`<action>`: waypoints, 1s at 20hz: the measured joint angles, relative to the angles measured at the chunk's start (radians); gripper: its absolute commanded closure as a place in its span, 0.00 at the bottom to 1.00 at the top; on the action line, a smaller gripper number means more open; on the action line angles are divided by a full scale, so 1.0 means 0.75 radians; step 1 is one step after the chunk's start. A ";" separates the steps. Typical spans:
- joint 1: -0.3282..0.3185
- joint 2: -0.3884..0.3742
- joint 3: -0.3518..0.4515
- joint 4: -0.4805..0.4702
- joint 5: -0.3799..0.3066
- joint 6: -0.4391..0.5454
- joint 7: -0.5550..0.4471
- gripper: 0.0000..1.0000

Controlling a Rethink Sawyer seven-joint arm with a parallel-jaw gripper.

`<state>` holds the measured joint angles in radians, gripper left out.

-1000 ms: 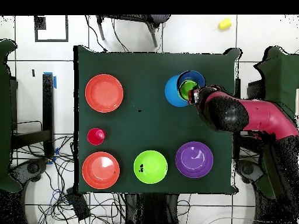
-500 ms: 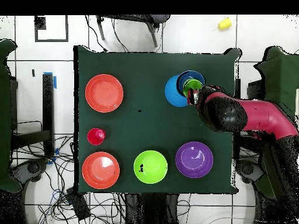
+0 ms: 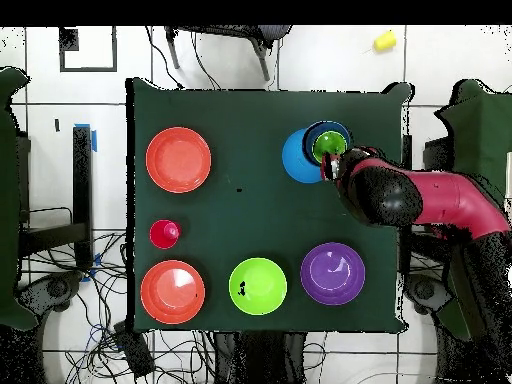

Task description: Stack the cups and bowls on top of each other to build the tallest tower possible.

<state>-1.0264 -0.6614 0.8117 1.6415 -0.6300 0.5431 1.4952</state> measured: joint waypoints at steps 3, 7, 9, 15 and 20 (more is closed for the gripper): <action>0.001 0.000 0.000 0.000 -0.002 0.000 0.000 0.00; 0.005 -0.006 -0.001 0.000 -0.004 0.000 0.000 0.00; 0.012 -0.016 -0.002 0.000 -0.004 0.001 0.000 0.00; 0.042 -0.071 -0.003 -0.002 -0.004 0.044 0.000 0.00; 0.054 -0.125 0.000 -0.003 0.014 0.105 0.000 0.00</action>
<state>-0.9859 -0.7551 0.8117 1.6396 -0.6192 0.6217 1.4952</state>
